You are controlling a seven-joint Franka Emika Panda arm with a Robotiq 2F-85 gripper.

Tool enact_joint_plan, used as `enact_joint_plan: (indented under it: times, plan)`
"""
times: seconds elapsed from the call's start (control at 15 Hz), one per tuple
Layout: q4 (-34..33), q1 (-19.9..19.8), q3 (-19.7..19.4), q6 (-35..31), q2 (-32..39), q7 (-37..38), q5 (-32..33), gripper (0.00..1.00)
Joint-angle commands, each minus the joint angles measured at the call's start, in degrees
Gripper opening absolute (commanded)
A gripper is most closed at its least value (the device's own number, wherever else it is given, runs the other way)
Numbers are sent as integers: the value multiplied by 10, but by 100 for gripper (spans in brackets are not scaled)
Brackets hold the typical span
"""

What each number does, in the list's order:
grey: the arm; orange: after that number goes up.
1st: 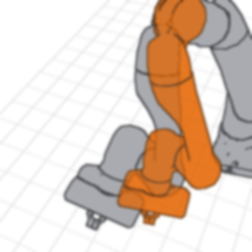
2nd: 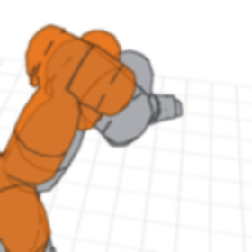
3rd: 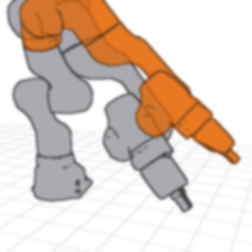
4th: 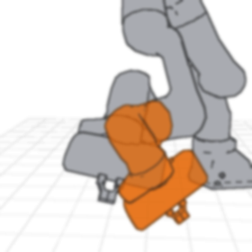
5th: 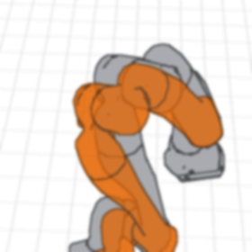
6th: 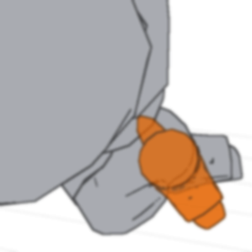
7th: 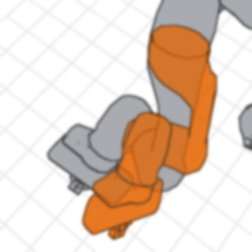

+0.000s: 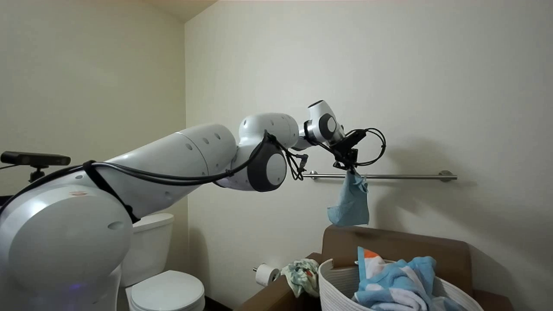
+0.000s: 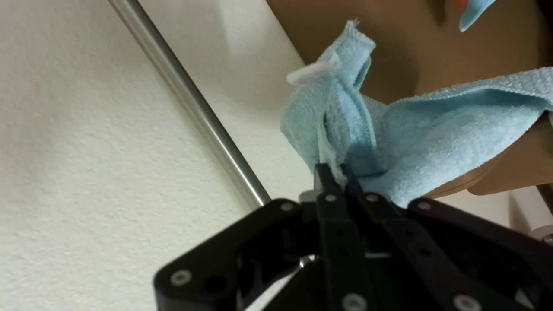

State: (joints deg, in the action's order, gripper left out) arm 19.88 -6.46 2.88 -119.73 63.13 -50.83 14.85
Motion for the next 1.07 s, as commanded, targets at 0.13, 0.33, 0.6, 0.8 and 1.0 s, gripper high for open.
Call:
enact_joint_plan:
  times: [0.13, 0.33, 0.6, 0.8, 1.0]
  plan:
    - [0, -9, 18, -9, 14, -6, -8, 3]
    - [0, -8, 25, -10, 20, -13, -9, 3]
    - [0, -9, 43, -4, 24, -39, -11, 3]
    - [0, -10, 55, -2, 25, -51, -11, 3]
    - [0, -11, 64, -3, 26, -60, -10, 3]
